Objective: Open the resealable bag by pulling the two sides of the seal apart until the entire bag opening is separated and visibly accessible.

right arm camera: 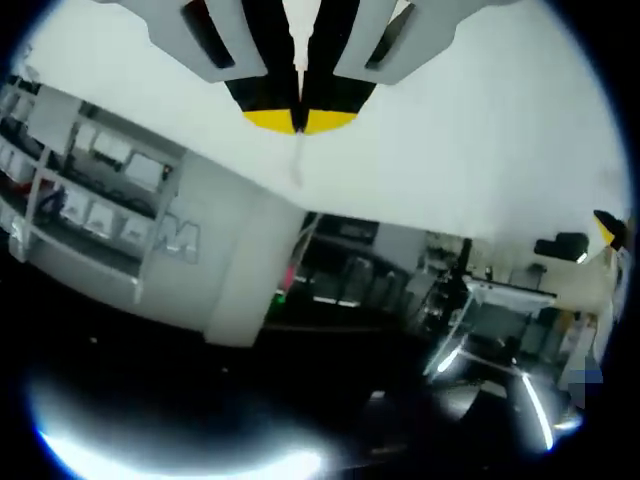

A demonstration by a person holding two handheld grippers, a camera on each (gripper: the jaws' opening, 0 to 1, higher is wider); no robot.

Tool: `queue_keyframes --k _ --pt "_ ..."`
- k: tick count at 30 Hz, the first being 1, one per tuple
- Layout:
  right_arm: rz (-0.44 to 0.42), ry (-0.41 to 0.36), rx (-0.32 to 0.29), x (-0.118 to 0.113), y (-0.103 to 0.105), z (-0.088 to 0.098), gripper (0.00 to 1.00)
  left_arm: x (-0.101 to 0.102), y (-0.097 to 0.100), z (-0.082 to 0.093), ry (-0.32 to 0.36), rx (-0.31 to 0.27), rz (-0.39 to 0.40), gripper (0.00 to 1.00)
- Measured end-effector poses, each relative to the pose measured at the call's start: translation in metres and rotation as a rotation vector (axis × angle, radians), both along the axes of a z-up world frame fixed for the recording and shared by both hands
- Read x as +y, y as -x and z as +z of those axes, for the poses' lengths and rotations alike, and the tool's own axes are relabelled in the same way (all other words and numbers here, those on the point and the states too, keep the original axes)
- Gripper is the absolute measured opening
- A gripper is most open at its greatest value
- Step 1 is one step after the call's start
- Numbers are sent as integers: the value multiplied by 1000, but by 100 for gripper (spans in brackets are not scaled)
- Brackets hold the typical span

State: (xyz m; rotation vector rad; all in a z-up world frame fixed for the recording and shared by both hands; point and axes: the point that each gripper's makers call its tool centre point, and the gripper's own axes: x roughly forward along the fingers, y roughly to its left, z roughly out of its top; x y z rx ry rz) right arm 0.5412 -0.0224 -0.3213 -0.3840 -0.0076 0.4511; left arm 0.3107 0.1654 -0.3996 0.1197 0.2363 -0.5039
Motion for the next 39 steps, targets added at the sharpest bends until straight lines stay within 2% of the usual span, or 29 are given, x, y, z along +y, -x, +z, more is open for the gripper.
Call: queue_keyframes --k 6,13,20,28,35,39 --pt "24 -3 -25 -4 22 10 0 -9 3 3 4 1 -21 89" --pt "42 -7 -40 -2 36 15 0 -13 7 6 -3 -4 -25 89" --pt "64 -19 -58 0 53 23 0 -8 13 9 1 -7 -10 89" --pt "93 -36 -75 -1 81 26 0 -3 21 14 -18 -8 5 89" --pt "115 -61 -94 -7 106 31 0 -7 25 12 -30 0 -3 89" --pt "131 -70 -90 -9 117 27 0 -9 26 10 -33 6 -4 88"
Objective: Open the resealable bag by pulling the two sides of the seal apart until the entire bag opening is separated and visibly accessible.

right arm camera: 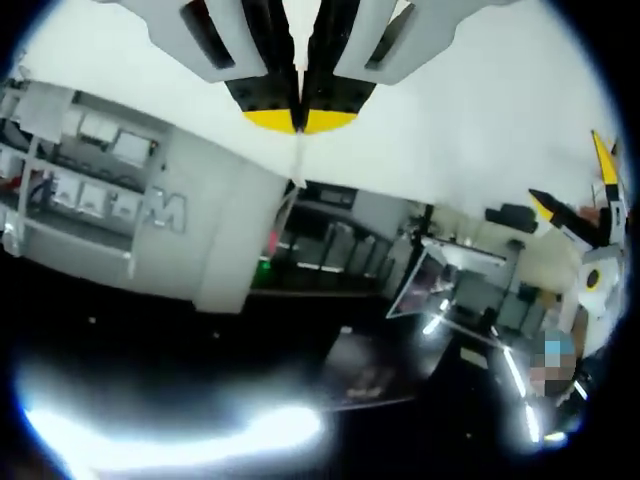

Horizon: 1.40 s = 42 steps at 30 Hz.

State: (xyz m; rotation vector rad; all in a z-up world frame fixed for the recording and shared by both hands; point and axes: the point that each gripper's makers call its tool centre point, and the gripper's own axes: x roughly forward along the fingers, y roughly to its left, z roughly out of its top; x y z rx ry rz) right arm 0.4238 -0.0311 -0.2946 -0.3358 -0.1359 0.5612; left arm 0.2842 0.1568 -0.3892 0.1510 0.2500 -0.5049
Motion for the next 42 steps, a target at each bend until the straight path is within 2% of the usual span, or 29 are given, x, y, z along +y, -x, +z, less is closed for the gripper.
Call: queue_keyframes --k 8,24,34,38,42 --pt "32 -18 6 -4 25 -8 0 -3 3 -5 -9 15 -6 87" --pt "177 -43 18 17 110 -25 0 -5 12 -9 -18 32 -26 85" --pt "230 -29 34 21 143 -39 0 -10 16 -14 -32 46 -52 83" --pt "237 0 21 19 153 -44 0 -12 17 -14 -36 48 -66 81" --pt "246 91 -26 17 163 -52 0 -12 17 -13 -24 45 -72 80"
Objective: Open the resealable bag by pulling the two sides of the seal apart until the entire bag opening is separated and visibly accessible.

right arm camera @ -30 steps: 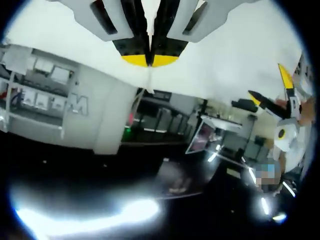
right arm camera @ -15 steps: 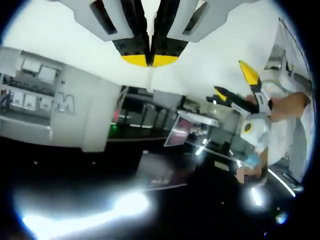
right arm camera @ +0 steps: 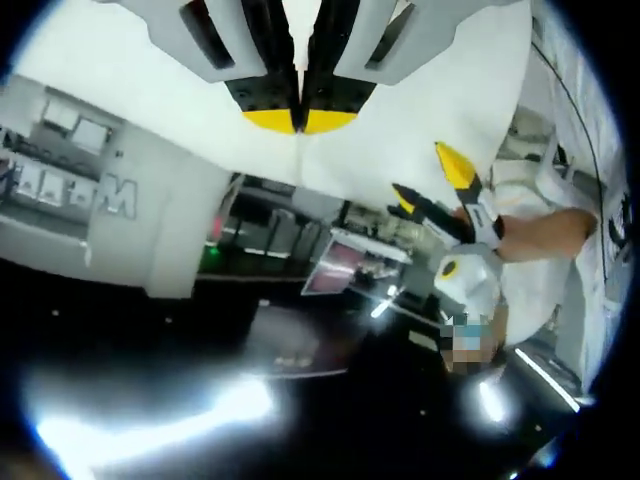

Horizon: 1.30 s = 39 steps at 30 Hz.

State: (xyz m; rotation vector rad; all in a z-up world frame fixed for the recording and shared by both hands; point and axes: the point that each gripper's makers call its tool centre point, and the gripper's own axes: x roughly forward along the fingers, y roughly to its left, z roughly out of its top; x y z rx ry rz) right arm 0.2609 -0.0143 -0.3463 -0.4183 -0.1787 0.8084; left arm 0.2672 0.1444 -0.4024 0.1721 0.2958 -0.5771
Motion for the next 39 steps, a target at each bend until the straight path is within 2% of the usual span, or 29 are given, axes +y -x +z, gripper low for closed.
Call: queue_keyframes --k 2,6,11,15,19,25,30,36,39 --pt "27 32 -24 4 9 -5 0 0 0 0 2 0 -2 79" --pt "93 153 -84 18 34 -20 0 -1 4 -5 -2 2 -36 75" --pt "157 244 -121 37 57 -38 0 -3 12 -7 13 -9 -83 71" --pt "177 252 -123 44 64 -43 0 -7 20 -1 4 -58 -144 63" --pt "182 241 -104 45 64 -46 0 -17 32 10 -14 -137 -225 54" --pt "187 228 -82 46 65 -50 0 -31 45 18 -46 -213 -312 43" --pt "194 221 -56 46 66 -53 0 -39 53 18 -132 -289 -373 35" --pt "205 201 -11 47 67 -59 0 -44 61 9 -326 -378 -424 27" --pt "206 200 -2 47 68 -62 0 -49 64 6 -343 -382 -438 26"
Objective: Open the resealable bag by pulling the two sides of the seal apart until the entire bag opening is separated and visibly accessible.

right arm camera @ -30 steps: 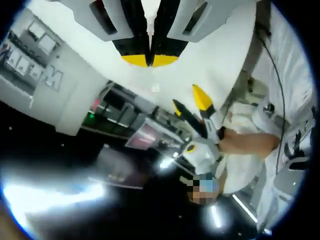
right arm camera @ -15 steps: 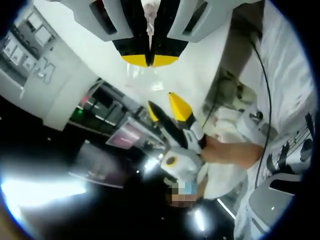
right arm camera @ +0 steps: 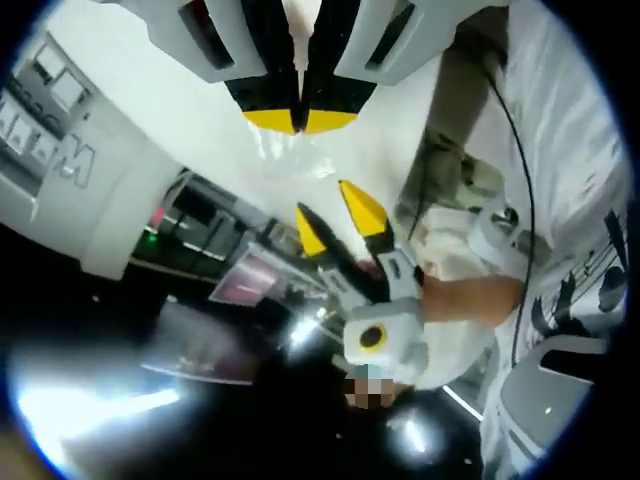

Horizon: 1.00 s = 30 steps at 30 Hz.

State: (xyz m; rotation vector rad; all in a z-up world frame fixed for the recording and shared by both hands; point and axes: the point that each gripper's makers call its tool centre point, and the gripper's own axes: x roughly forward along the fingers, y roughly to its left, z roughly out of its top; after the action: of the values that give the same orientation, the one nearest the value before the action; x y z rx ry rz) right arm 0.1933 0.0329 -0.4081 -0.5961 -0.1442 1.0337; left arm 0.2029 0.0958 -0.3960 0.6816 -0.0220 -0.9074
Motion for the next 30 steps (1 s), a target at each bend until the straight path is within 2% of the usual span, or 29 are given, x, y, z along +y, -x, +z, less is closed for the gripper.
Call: queue_keyframes --k 4,7,10,13,16,21,30 --pt "0 -2 6 0 1 -2 0 0 -2 1 -18 -35 2 24" --pt "0 -4 13 0 2 -3 0 1 -4 3 -87 -103 7 22" --pt "0 -8 20 0 2 -3 0 -6 -1 4 -184 -202 -25 19" --pt "-2 -16 24 1 2 -2 0 -14 2 -2 -258 -254 -54 16" --pt "-4 -20 25 0 2 -2 0 -16 1 -4 -271 -269 -49 13" --pt "-2 -21 23 1 2 -2 0 -20 2 10 -248 -322 -59 12" --pt "-1 -24 21 1 3 -1 0 -29 -1 1 -347 -356 -88 12"
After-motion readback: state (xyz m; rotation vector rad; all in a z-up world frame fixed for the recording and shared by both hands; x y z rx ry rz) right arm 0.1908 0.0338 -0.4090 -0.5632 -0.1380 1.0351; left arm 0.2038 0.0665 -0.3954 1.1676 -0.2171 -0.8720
